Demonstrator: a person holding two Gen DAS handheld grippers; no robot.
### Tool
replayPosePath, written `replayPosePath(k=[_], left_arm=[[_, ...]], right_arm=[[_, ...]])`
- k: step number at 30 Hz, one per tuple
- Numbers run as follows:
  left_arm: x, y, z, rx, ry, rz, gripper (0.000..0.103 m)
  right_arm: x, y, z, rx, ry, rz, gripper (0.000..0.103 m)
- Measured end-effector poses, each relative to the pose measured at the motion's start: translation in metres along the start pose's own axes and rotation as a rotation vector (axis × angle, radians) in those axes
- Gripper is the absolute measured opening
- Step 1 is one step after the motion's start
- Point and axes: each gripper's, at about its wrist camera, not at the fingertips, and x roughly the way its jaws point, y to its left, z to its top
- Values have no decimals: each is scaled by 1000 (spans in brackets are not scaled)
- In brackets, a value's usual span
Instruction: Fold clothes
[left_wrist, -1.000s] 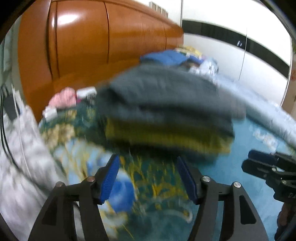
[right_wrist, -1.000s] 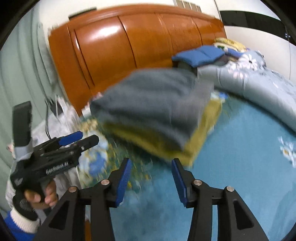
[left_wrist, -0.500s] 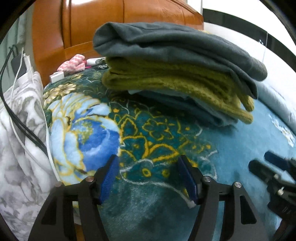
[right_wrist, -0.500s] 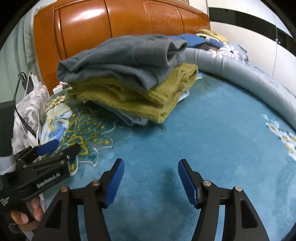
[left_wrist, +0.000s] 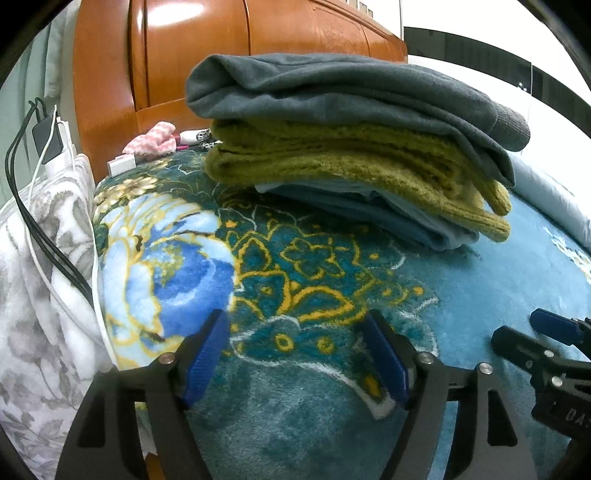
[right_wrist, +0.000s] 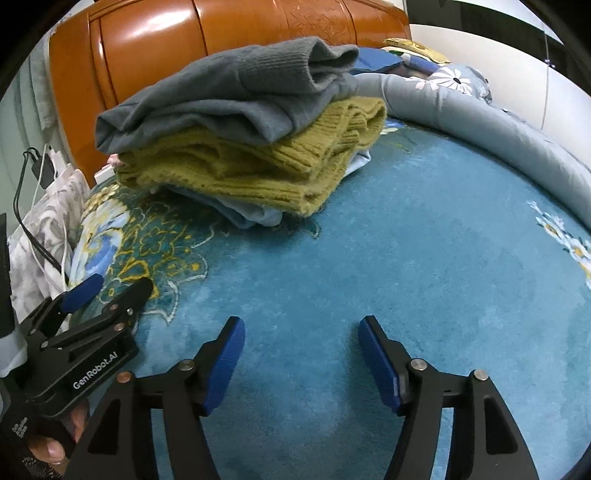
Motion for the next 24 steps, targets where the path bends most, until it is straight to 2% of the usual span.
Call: replayPosePath(k=[9, 15, 24], left_arm=[[0, 0, -2, 1, -29, 3, 77], [-2, 0, -4, 2, -40, 4, 77], [-2, -1, -5, 10, -48, 13, 78]], right_arm=[[3, 8, -1, -41, 8, -19, 82], [3, 12, -1, -59, 9, -69, 88], [3, 10, -2, -54, 12, -68, 89]])
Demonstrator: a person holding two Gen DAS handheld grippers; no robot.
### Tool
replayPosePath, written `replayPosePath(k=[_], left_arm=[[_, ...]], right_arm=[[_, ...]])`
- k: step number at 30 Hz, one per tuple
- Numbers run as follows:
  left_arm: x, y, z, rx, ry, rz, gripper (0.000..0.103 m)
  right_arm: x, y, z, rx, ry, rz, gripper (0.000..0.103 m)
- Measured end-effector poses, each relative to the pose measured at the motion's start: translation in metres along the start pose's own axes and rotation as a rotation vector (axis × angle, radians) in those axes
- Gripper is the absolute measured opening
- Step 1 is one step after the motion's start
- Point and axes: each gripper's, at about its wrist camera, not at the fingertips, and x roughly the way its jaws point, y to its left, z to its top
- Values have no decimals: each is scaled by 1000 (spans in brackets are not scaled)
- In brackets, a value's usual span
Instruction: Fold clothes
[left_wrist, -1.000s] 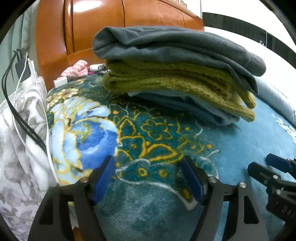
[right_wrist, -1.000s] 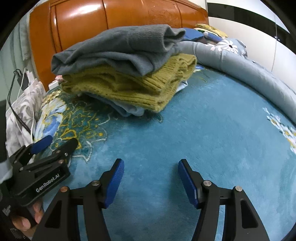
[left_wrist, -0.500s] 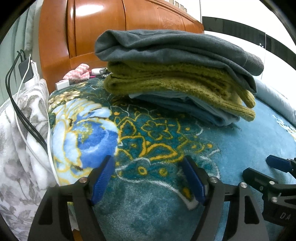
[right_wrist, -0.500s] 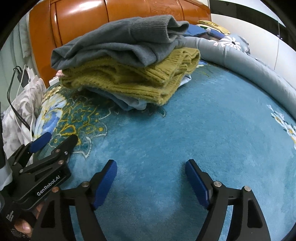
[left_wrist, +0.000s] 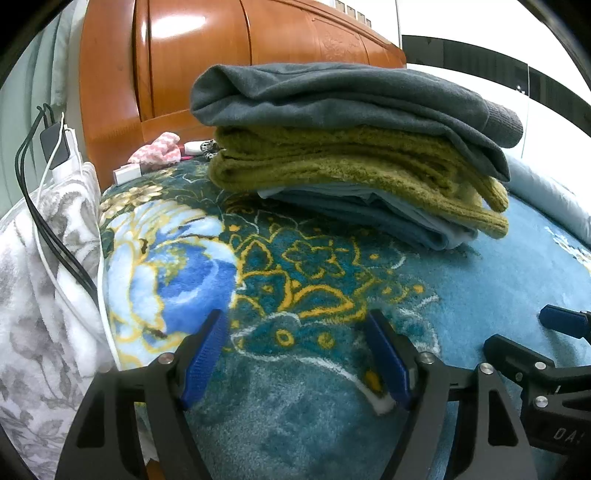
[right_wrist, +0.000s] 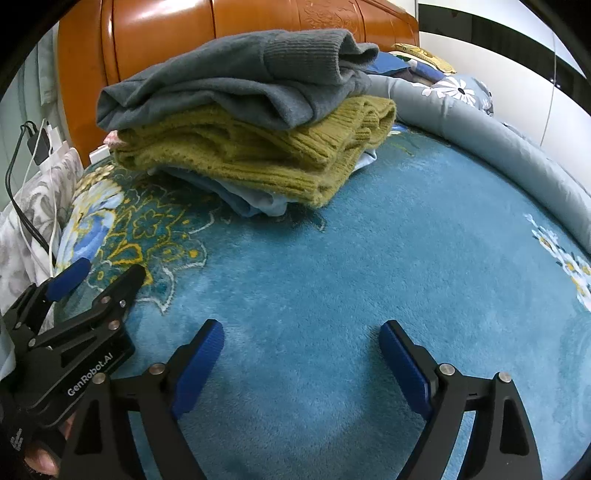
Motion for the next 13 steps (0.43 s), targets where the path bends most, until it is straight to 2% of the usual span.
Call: replayPosePath(k=[13], left_arm=[[-2, -1, -1, 3, -4, 8, 78]], right_arm=[[1, 0, 1, 2, 0, 3, 89]])
